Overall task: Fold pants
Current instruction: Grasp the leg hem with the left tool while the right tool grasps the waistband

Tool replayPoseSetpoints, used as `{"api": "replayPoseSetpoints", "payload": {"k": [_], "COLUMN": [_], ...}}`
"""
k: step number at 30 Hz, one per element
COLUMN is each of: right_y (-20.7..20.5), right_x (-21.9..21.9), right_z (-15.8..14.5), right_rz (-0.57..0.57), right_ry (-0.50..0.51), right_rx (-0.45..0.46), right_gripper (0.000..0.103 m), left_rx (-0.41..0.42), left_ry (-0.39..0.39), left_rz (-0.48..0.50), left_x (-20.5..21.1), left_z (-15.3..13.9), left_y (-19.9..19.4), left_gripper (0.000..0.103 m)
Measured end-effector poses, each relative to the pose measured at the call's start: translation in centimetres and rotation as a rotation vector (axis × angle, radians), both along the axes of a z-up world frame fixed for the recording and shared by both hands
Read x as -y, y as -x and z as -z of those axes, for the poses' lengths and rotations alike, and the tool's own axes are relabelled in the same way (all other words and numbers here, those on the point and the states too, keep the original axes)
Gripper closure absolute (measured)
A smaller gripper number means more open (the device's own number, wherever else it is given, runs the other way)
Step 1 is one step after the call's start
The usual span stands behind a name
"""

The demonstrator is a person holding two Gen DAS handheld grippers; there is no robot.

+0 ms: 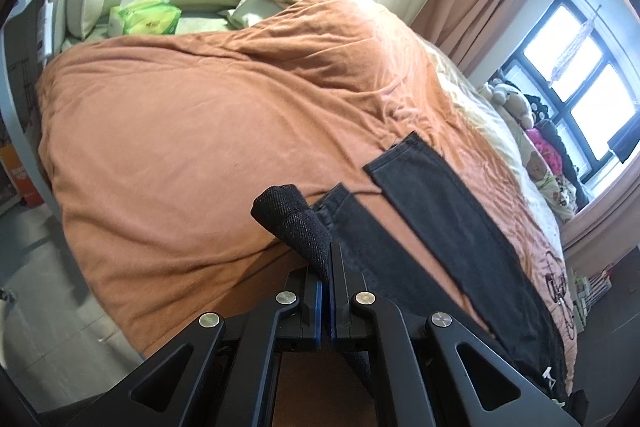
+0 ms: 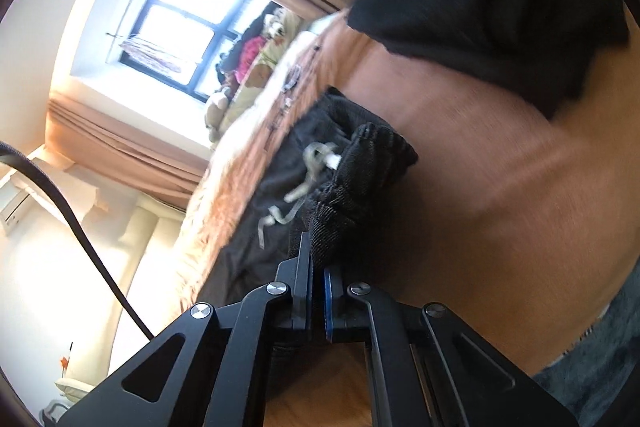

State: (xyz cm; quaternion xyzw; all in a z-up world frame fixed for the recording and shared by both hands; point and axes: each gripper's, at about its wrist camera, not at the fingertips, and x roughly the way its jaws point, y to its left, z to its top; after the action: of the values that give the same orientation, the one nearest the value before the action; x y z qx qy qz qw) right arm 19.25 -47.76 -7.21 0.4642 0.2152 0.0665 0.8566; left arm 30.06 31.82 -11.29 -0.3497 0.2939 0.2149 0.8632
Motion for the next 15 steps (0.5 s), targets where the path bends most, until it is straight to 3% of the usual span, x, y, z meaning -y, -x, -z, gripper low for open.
{"api": "replayPoseSetpoints", "payload": {"k": [8, 15], "right_y": [-3.2, -7.5], "right_x": [0.1, -0.6], "right_z": [-4.9, -5.8], "right_rz": [-0.006, -0.004], "right_ry": [0.001, 0.046], "right_rx": [0.078, 0.088], "right_gripper": [0.102, 0.102], "left_rx": [0.071, 0.098], "left_ry": [-0.043, -0.096], "left_rz": [0.042, 0.082], "left_x": [-0.3, -0.3], "left_z": [-4.5, -8.2], "left_y": [-3.8, -8.4], "left_gripper": [0.101, 0.101]}}
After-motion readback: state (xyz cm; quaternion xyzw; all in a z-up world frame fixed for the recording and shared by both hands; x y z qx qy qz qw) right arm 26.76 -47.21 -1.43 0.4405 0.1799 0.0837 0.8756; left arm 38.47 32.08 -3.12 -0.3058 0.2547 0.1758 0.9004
